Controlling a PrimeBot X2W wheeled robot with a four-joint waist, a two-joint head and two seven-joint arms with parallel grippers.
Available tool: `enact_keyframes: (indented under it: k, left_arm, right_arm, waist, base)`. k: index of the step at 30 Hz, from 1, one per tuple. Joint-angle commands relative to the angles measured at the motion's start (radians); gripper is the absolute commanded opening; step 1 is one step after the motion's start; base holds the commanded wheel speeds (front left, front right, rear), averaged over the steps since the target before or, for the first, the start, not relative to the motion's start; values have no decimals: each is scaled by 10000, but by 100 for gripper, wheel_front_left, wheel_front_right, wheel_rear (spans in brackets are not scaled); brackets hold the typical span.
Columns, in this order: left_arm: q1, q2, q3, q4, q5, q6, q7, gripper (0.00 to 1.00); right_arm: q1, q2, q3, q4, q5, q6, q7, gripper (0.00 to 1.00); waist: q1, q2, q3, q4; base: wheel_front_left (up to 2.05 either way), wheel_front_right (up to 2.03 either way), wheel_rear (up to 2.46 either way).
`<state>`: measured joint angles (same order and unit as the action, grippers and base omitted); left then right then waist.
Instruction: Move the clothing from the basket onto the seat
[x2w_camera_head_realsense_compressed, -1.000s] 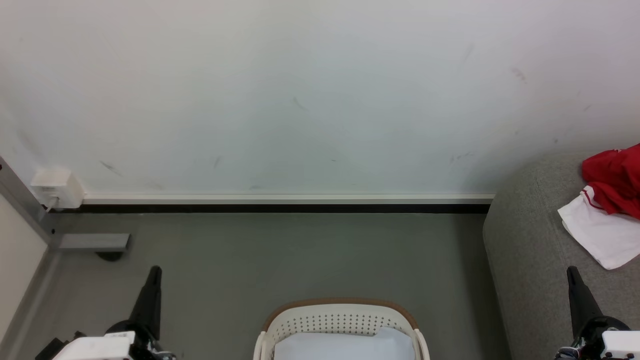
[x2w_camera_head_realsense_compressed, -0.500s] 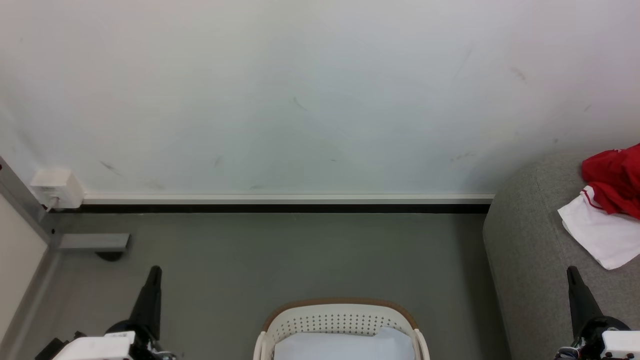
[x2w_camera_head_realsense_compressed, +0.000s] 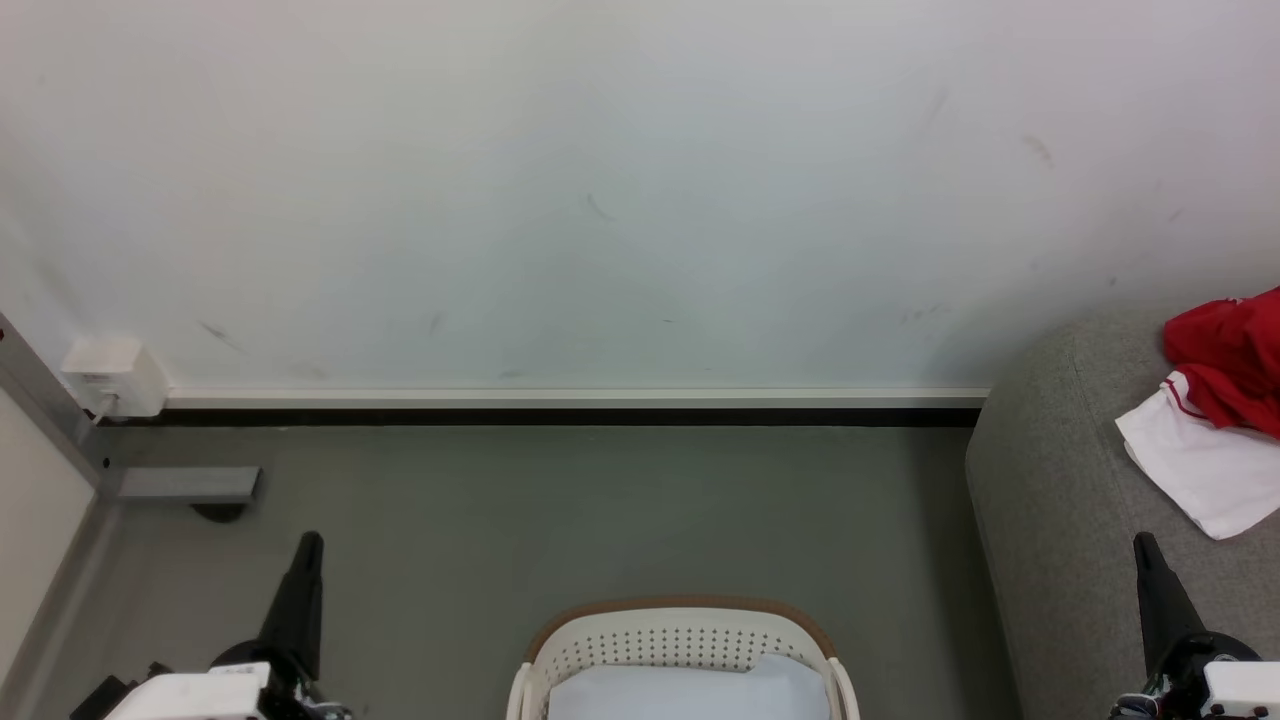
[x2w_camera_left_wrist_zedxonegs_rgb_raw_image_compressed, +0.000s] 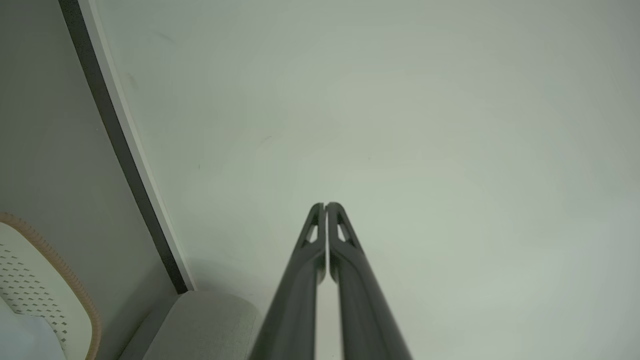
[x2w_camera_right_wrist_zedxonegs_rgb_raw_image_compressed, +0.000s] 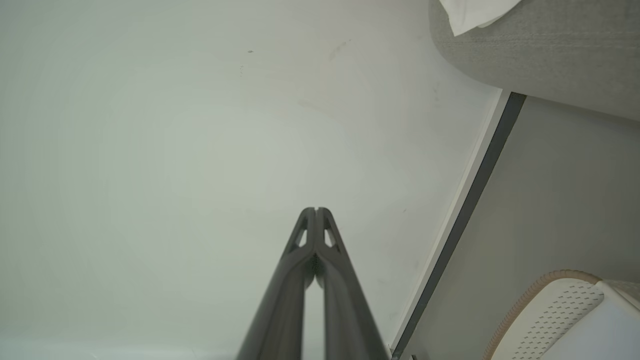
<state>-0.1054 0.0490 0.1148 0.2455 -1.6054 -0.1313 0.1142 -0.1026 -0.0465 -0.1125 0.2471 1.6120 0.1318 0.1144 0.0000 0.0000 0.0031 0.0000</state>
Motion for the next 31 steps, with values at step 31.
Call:
enact_keyframes:
  k: [31]
  left_arm:
    - [-71,21,28,-28,-137,-16,34,0]
  right_arm:
    - [-135,-69,-34,-42,21,-21,28,0]
  waist:
    - [0,0,0,0]
  base:
    - [0,0,0]
